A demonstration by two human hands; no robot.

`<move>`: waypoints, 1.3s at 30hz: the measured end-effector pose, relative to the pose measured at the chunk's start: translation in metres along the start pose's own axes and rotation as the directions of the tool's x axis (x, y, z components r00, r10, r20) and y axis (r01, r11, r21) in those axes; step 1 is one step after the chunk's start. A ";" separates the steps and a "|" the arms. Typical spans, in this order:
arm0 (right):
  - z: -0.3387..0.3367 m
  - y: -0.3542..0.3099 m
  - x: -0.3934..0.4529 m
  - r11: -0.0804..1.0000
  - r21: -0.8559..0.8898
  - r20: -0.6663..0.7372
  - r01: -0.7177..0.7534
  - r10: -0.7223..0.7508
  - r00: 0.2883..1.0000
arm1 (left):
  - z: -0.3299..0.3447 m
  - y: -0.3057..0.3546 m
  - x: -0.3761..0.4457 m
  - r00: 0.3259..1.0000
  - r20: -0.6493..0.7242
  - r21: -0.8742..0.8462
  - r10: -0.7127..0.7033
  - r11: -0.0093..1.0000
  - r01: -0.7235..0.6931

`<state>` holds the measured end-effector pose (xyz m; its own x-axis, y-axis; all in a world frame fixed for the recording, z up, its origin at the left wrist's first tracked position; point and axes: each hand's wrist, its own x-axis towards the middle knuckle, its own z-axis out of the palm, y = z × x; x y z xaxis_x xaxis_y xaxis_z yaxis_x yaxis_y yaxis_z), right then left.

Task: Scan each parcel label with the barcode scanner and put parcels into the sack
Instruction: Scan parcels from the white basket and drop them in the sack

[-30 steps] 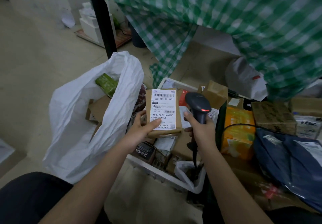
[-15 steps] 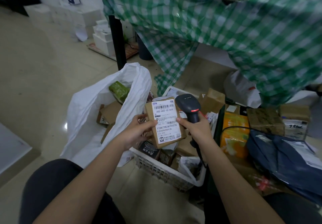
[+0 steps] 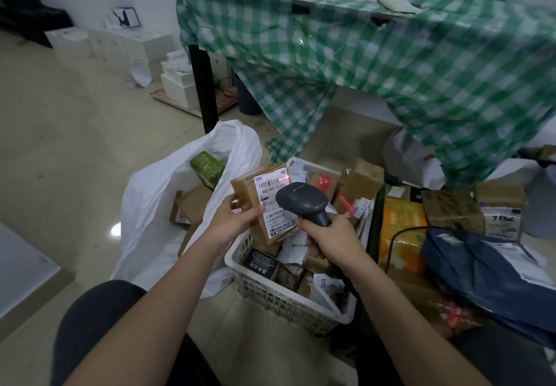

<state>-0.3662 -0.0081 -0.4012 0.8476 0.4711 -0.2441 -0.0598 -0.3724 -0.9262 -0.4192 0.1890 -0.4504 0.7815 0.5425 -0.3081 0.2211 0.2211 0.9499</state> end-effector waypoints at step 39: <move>0.144 0.003 0.178 0.996 -0.085 -0.078 0.004 -0.011 0.997 | -0.190 -0.033 0.141 0.888 -0.410 0.774 0.208 0.594 0.219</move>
<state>-0.2918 0.1896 -0.4892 0.8866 0.4116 -0.2113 -0.0112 -0.4374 -0.8992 -0.4274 0.4126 -0.5356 0.5007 0.8601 -0.0981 0.7538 -0.3775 0.5379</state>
